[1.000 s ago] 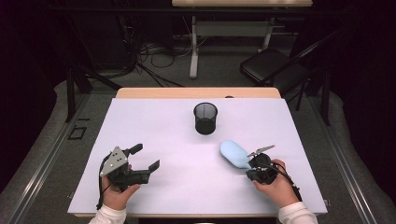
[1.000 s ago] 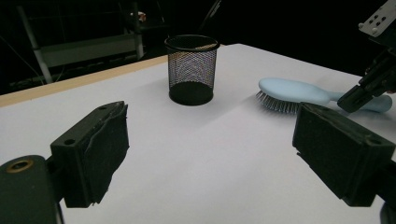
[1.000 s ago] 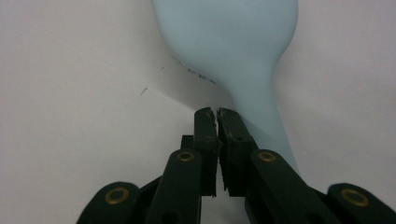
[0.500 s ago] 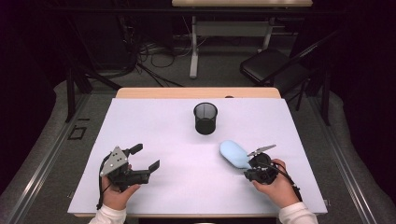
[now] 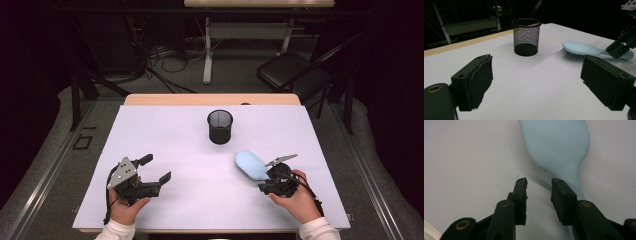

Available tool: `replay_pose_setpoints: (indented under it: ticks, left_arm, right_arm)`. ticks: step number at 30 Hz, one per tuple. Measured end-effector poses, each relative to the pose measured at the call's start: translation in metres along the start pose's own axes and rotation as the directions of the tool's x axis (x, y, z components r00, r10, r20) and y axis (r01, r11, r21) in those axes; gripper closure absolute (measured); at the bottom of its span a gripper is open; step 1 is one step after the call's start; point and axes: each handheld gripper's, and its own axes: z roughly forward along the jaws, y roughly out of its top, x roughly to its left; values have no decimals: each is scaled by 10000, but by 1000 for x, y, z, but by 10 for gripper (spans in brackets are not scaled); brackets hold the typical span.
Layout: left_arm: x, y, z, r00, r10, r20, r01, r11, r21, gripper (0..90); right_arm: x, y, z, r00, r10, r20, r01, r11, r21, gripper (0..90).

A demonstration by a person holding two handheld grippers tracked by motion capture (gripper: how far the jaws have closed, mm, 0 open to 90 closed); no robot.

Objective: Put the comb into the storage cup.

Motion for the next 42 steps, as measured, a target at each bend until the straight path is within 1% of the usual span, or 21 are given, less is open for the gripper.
replay_pose_setpoints:
  ticks: [2, 3, 6, 7, 10, 11, 13, 15, 17, 21, 26, 32, 33, 34, 35, 36, 37, 38, 40, 41, 42]
  left_arm:
    - [0, 0, 0, 10000, -6, 10, 6, 10000, 0, 108]
    - [0, 0, 0, 10000, -12, 6, 12, 10000, 1, 108]
    - [0, 0, 0, 10000, -11, 7, 11, 10000, 1, 108]
    - [0, 0, 0, 10000, -7, 6, 7, 10000, 1, 108]
    - [0, 0, 0, 10000, 6, 6, -6, 10000, 5, 108]
    - [0, 0, 0, 10000, 10, -16, -10, 10000, 27, 108]
    - [0, 0, 0, 10000, 10, -15, -10, 10000, 27, 108]
    - [0, 0, 0, 10000, 12, -2, -12, 10000, 30, 112]
    - [0, 0, 0, 10000, 5, -11, -5, 10000, 23, 112]
    - [0, 0, 0, 10000, 20, 11, -20, 10000, 27, 112]
    - [0, 0, 1, 10000, -1, 22, 0, 10000, 94, 112]
    - [0, 0, 1, 10000, -2, 13, 2, 10000, 74, 112]
    - [0, 0, 1, 10000, -37, -4, 37, 10000, 69, 112]
    - [0, 0, 1, 10000, -37, -4, 37, 10000, 69, 112]
    - [0, -1, 2, 10000, -32, -32, 32, 9999, 96, 112]
    - [0, -1, 2, 10000, -32, -32, 32, 9999, 96, 112]
    - [-1, -1, 2, 10000, -31, -15, 31, 9999, 115, 112]
    - [-1, -1, 2, 10000, -44, -9, 44, 9999, 113, 112]
    - [-1, -1, 2, 10000, -41, -8, 41, 9999, 121, 112]
    - [-1, -1, 2, 10000, -48, -29, 48, 9999, 112, 112]
    - [-1, -1, 2, 10000, -58, -27, 58, 9999, 95, 112]
  right_arm:
    - [0, 0, -2, 9999, -106, -23, 106, 9999, -88, 623]
    - [0, 0, -3, 10000, -64, -60, 63, 9998, -204, 610]
    - [-1, 1, -4, 9998, -32, -196, 30, 10000, -92, 592]
    - [-1, 1, -4, 9998, -113, -152, 110, 9998, -188, 567]
    - [-2, 1, -6, 9999, -127, -111, 126, 9998, -133, 552]
    - [-2, 1, -6, 9997, -216, -118, 213, 9996, -206, 532]
    - [-2, 1, -6, 9996, -255, -76, 253, 9994, -230, 527]
    - [-3, 1, -8, 9995, -315, 98, 317, 9991, -278, 527]
    - [-4, 1, -7, 9995, -289, 129, 294, 9986, -447, 530]
    - [-5, 1, -7, 9991, -361, 201, 370, 9982, -474, 521]
    - [-4, 0, -6, 9984, -554, 100, 556, 9981, -269, 505]
    - [-3, 0, -3, 9985, -550, -47, 549, 9984, -124, 456]
    - [-3, 0, -3, 9980, -599, -213, 592, 9977, -320, 437]
    - [-3, 0, -3, 9980, -599, -213, 592, 9977, -320, 437]
    - [-2, 1, -3, 9977, -553, -403, 534, 9975, -454, 416]
    - [-2, 1, -3, 9977, -553, -403, 534, 9975, -454, 416]
    - [-1, 1, -2, 9967, -565, -578, 529, 9967, -613, 391]
    - [-1, 1, -2, 9963, -577, -641, 541, 9970, -561, 388]
    - [0, 1, -1, 9959, -624, -656, 586, 9966, -586, 386]
    - [0, 0, -1, 9950, -795, -611, 756, 9951, -638, 364]
    - [0, 0, -1, 9950, -795, -611, 756, 9951, -638, 364]
